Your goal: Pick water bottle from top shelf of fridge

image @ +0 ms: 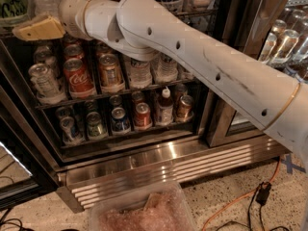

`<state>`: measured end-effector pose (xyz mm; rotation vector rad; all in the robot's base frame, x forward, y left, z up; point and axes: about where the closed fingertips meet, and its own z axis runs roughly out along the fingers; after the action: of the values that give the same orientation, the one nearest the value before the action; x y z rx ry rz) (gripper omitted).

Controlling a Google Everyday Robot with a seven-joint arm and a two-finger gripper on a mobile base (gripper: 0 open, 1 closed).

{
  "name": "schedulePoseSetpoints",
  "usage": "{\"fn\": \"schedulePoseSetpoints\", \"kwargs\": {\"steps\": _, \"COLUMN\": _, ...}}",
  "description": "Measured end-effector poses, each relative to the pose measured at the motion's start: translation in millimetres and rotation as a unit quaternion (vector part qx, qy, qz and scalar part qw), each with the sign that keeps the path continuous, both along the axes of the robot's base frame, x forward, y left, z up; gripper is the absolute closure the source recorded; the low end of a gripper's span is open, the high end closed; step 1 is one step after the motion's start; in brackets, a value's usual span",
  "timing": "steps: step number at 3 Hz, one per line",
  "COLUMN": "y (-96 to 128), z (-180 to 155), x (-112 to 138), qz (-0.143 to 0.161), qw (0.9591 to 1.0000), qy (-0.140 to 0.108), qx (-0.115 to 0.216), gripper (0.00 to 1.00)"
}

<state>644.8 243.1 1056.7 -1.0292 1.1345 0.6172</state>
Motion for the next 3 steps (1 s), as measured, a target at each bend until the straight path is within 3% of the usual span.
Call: {"fn": "schedulePoseSetpoints", "kwargs": {"steps": 3, "y": -0.5, "z": -8.8, "x": 4.4, "qz": -0.004, "qw": 0.9999, "qy": 0.009, "qx": -0.004, "gripper": 0.66}}
